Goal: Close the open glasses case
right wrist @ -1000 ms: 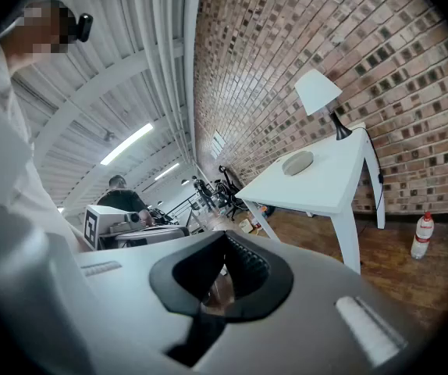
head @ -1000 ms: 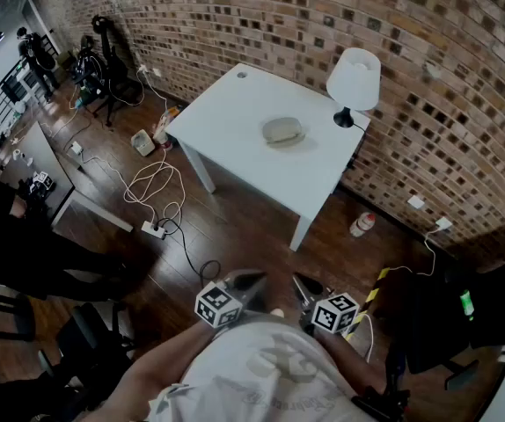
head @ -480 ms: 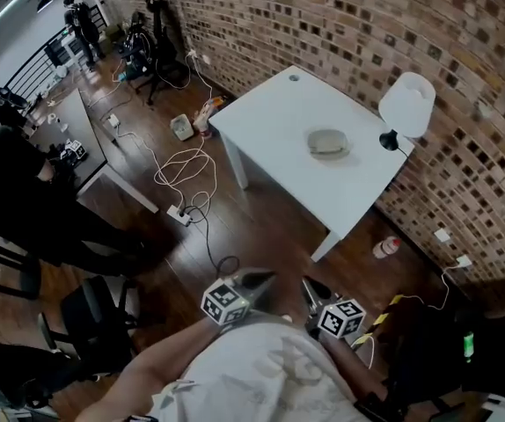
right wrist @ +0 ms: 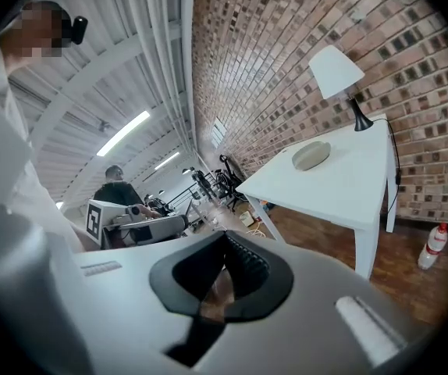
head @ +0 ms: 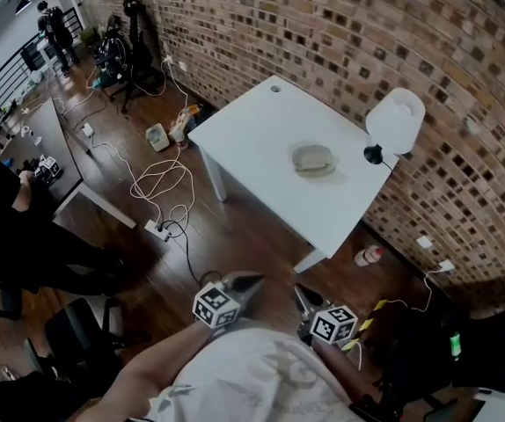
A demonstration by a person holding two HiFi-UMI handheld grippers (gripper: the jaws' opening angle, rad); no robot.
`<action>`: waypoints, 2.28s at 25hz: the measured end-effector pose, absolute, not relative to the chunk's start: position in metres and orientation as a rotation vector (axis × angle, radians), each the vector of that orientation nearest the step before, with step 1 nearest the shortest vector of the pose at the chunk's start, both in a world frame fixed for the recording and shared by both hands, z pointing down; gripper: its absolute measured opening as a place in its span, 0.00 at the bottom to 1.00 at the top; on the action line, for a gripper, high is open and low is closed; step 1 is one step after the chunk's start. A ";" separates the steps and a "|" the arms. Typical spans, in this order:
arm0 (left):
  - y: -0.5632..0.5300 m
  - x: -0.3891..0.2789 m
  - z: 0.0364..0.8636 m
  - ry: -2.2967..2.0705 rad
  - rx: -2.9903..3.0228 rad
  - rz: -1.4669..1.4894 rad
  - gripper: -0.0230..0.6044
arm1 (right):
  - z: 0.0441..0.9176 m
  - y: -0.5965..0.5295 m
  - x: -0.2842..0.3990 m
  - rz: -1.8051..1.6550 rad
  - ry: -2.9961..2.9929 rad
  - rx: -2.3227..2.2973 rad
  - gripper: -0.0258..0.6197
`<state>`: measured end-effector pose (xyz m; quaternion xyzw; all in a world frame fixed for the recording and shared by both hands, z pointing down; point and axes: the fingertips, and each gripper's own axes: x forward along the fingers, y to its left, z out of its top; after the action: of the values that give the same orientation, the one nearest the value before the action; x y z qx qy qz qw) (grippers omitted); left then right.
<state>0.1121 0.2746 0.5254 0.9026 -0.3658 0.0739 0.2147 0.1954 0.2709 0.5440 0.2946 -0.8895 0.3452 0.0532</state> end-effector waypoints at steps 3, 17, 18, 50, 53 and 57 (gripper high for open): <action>0.255 0.099 0.524 -0.991 2.508 0.188 0.04 | 0.538 0.253 0.182 1.002 -2.694 0.925 0.05; 0.208 0.027 0.524 -0.856 2.554 0.156 0.04 | 0.536 0.199 0.115 0.873 -2.602 1.095 0.05; 0.205 0.021 0.524 -0.854 2.566 0.162 0.04 | 0.534 0.194 0.112 0.864 -2.601 1.112 0.05; 0.059 -0.057 0.525 -0.923 2.520 0.165 0.04 | 0.539 0.038 0.047 0.992 -2.636 1.084 0.05; 0.033 -0.054 0.522 -0.918 2.523 0.178 0.04 | 0.537 0.005 0.044 0.988 -2.655 1.048 0.05; -0.006 -0.052 0.523 -0.916 2.519 0.208 0.04 | 0.534 -0.034 0.045 0.982 -2.673 1.044 0.05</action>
<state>-0.0518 -0.0063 0.5226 0.9130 -0.3320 0.0753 0.2248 0.0450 -0.0345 0.5335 0.3437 -0.8800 0.3232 0.0545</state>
